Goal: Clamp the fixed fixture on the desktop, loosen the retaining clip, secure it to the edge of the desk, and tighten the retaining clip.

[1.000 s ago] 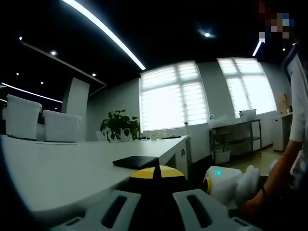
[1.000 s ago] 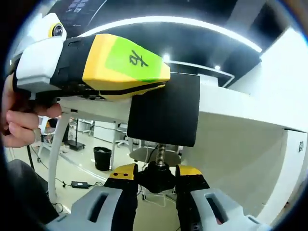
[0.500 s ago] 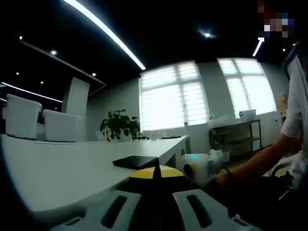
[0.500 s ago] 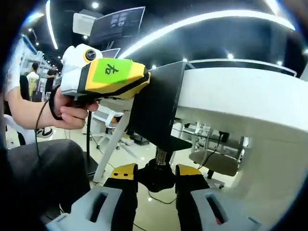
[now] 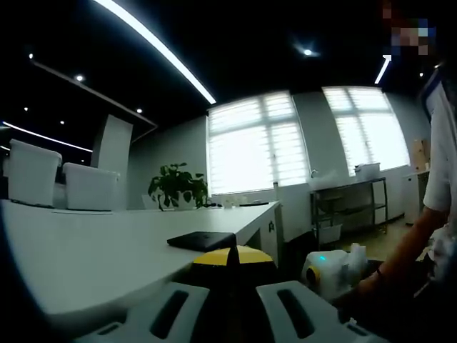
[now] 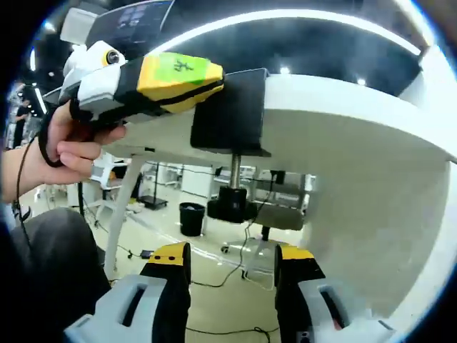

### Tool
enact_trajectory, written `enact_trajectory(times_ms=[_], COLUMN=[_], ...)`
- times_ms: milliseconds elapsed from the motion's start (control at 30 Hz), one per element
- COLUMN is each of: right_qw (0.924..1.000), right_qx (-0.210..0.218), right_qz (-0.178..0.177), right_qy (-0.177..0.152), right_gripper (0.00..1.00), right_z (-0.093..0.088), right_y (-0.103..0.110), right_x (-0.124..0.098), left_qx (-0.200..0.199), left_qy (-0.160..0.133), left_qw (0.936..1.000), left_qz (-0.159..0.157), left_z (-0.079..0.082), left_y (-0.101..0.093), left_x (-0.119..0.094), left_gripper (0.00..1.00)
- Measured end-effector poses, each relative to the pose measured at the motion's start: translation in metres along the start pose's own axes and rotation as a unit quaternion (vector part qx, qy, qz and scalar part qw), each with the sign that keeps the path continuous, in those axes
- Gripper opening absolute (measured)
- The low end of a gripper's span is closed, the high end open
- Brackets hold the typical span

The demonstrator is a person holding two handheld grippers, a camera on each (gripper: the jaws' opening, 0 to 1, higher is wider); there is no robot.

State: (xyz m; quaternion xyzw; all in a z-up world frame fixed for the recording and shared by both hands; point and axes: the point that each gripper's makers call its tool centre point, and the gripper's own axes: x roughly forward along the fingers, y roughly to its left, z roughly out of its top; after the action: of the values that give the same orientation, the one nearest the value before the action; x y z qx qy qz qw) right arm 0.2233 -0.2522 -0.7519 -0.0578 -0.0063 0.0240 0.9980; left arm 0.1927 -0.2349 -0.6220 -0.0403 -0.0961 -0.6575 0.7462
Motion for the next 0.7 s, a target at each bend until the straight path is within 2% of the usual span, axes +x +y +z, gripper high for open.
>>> enact_trajectory(times_ms=[33,67,167,200,300,433,633,700], right_qw=[0.9999,0.9992,0.9948,0.9939,0.9932,0.9925,0.9903,0.9902], right_qx=[0.001,0.001,0.012,0.013,-0.032,0.005,-0.004,-0.008], right_qz=[-0.01,-0.039,-0.1,-0.108,-0.109,-0.117,-0.132,-0.131], right_qy=[0.004,0.003,-0.016,-0.022,-0.024,-0.034,-0.044,-0.048], right_gripper=[0.45,0.45,0.43,0.42,0.42,0.41,0.4,0.4], right_z=[-0.002,-0.002,0.007,0.011,0.023,0.028,0.04,0.046], right_y=[0.003,0.005,0.007,0.009,0.014,0.009,-0.003,-0.007], right_x=[-0.005,-0.014,-0.033,-0.035,-0.032,-0.024,-0.006,0.007], left_qx=[0.001,0.001,0.0,0.001,0.0,-0.005,-0.004,-0.005], left_qy=[0.0,0.0,-0.001,-0.001,-0.002,-0.002,-0.003,-0.003], left_qw=[1.0,1.0,1.0,1.0,1.0,1.0,1.0,1.0], left_qz=[0.001,0.001,0.003,0.004,0.005,0.004,0.003,0.002], left_z=[0.0,0.0,0.0,0.0,0.0,0.0,0.0,0.0], left_y=[0.0,0.0,0.001,0.001,0.001,0.008,0.008,0.008], left_x=[0.0,0.0,0.0,0.0,0.001,0.0,0.001,0.002], left_gripper=[0.03,0.03,0.03,0.03,0.03,0.03,0.03,0.03])
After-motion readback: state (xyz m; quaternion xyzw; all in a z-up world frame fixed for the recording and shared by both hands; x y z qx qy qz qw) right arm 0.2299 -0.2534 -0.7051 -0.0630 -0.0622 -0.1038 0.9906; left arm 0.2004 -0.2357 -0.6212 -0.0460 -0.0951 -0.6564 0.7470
